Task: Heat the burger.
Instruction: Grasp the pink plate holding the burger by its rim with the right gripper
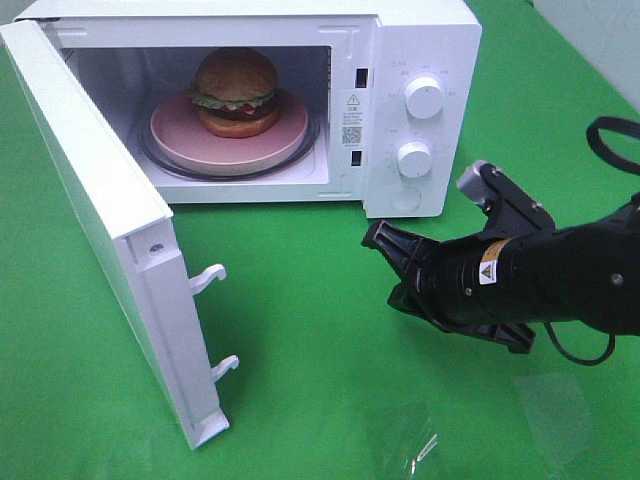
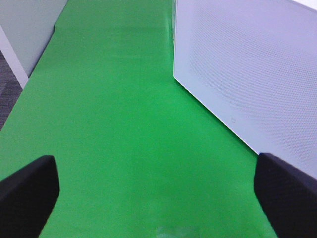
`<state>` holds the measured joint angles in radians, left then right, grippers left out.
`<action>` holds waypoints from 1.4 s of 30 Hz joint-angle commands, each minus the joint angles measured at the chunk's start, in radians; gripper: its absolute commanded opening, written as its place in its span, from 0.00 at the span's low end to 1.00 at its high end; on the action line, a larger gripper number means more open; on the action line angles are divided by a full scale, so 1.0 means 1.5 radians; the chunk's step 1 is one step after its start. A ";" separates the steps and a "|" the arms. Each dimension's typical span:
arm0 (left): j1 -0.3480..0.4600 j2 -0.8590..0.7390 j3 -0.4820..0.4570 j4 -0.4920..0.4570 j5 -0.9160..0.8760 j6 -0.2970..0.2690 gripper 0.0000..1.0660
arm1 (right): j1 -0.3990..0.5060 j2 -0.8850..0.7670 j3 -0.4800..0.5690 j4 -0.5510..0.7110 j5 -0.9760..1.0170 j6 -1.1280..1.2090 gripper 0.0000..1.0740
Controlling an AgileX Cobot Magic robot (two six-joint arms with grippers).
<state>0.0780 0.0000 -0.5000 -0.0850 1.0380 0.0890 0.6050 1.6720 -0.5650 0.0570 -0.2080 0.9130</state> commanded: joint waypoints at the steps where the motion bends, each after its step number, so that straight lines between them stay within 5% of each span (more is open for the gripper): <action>1: 0.002 -0.001 0.002 -0.002 -0.003 -0.003 0.94 | 0.002 -0.015 -0.063 -0.016 0.146 -0.128 0.04; 16: 0.002 -0.001 0.002 -0.002 -0.003 -0.003 0.94 | 0.002 -0.017 -0.225 -0.091 0.393 -0.580 0.07; 25: 0.002 -0.001 0.002 -0.002 -0.003 -0.003 0.94 | 0.002 -0.019 -0.241 -0.177 0.383 -0.895 0.07; 42: 0.002 -0.001 0.002 -0.002 -0.003 -0.003 0.94 | 0.002 -0.019 -0.241 -0.207 0.362 -1.436 0.11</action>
<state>0.0780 0.0000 -0.5000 -0.0850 1.0380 0.0890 0.6050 1.6570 -0.9190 -0.2450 0.3450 -1.1960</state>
